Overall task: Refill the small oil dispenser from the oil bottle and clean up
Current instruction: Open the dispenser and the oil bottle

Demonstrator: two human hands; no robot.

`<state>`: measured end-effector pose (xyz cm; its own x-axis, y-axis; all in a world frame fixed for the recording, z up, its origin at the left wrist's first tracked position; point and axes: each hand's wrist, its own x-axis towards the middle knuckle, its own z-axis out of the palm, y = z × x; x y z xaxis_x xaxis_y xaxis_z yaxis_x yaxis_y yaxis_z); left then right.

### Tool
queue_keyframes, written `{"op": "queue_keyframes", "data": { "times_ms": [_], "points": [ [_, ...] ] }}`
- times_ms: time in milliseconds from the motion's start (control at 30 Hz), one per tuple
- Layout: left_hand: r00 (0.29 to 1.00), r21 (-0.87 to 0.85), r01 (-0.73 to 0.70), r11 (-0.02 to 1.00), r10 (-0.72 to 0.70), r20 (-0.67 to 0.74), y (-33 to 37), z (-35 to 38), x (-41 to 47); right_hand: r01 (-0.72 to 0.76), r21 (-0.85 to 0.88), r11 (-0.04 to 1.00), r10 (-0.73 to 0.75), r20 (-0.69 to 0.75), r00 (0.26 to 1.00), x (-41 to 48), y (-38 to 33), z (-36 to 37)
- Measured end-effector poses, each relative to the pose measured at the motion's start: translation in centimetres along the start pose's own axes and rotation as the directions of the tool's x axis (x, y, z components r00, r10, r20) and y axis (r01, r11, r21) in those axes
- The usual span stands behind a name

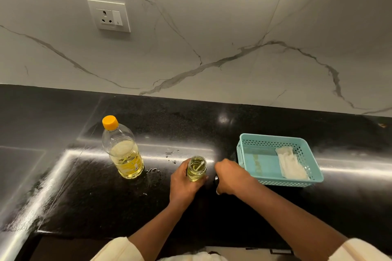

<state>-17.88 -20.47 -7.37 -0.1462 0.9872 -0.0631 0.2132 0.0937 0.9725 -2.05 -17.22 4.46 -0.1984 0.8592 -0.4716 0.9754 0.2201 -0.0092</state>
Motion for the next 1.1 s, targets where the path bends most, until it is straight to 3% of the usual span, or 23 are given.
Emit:
{"op": "queue_keyframes", "data": {
  "times_ms": [333,433,567,700,767,867,967,1100],
  "points": [
    [1.0,0.052,0.02,0.998,-0.02,0.004,0.9,-3.5,-1.0,0.017,0.02,1.0,-0.016,-0.051,0.999,0.4,0.5,3.4],
    [0.999,0.03,-0.013,0.999,0.015,-0.043,2.2,-6.9,-2.8,0.013,-0.001,1.0,-0.013,0.001,1.0,0.1,0.2,2.2],
    [0.953,0.016,-0.043,0.999,0.046,-0.301,3.7,-12.2,-5.8,0.002,-0.101,0.995,0.002,0.043,0.999,-1.1,-0.2,-2.1],
    [0.792,0.114,-0.105,0.988,0.152,-0.591,5.8,-17.1,-5.9,0.062,-0.126,0.99,-0.08,-0.138,0.987,-1.9,-2.1,-9.9],
    [0.741,0.17,-0.133,0.976,0.212,-0.637,7.0,-18.9,-4.5,0.206,0.0,0.979,-0.201,-0.231,0.952,-1.7,-4.7,-13.5],
    [0.792,0.154,-0.16,0.975,0.22,-0.57,8.0,-20.2,-1.9,0.494,0.159,0.855,-0.413,-0.369,0.833,-1.6,-10.3,-17.3],
    [0.829,0.15,-0.152,0.977,0.209,-0.519,9.1,-20.4,0.0,0.641,0.128,0.757,-0.534,-0.446,0.719,-1.0,-16.4,-18.6],
    [0.844,0.125,-0.186,0.975,0.224,-0.488,11.0,-19.7,0.8,0.672,-0.015,0.74,-0.598,-0.471,0.648,0.3,-21.2,-19.6]
  ]
}}
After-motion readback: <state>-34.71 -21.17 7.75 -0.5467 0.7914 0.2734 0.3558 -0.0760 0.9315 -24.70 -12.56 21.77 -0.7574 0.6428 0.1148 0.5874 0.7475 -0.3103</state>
